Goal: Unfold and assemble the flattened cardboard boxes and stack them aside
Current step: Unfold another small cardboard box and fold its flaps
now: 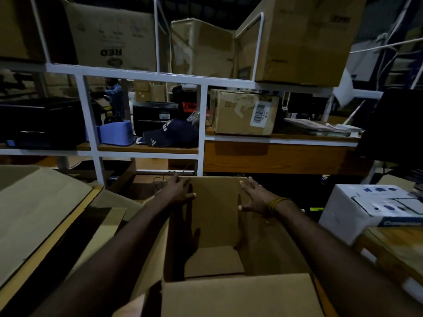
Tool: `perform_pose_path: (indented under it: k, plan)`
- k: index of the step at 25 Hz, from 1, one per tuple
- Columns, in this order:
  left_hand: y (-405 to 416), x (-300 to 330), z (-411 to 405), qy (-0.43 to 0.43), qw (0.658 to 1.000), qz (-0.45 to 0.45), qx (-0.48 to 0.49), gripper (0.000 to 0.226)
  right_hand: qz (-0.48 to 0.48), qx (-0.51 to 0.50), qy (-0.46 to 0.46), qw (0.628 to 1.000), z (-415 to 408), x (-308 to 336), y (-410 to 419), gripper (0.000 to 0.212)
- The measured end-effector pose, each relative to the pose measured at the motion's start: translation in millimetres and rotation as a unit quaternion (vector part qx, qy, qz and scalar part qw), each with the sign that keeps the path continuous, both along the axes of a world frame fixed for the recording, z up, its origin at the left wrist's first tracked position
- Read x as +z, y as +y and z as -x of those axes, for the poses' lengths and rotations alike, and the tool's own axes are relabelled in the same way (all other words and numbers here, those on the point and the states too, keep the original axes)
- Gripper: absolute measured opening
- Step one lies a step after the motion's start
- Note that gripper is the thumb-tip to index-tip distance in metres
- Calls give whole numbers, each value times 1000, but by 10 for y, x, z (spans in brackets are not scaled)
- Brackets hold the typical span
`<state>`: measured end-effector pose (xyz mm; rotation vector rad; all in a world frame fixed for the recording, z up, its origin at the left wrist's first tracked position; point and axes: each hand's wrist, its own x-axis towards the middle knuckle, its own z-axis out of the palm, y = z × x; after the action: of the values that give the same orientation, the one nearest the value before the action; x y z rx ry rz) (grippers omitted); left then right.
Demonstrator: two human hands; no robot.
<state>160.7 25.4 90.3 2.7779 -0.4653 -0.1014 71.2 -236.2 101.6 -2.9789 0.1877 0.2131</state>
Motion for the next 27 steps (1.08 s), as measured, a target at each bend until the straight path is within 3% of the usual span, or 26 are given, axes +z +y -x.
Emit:
perform_pose_path:
  k: [5,14,17,20,22,27]
  plan:
    - [114,-60,614,12,1000,18,17,71,-17,5,-18,1000,639,-6,97,93]
    - [274,85,2138,77,975,204,44,56,-136,-78,-38,987,1830,39,443,79]
    - [271,118,2570,114,978,164,57,61,-119,-130,-55,983,2208,43,684,72]
    - [284,65,2877,43,996,23,73,59,-67,-201,-81,974,2520,-70,882,67]
    - [286,30,3003,-6,995,-10,95,61,-90,-219,-103,966,2642,-152,939,69]
    - [276,-202,3249,-121,979,134,90,50,-173,-193,-227,939,2833,-287,1013,59]
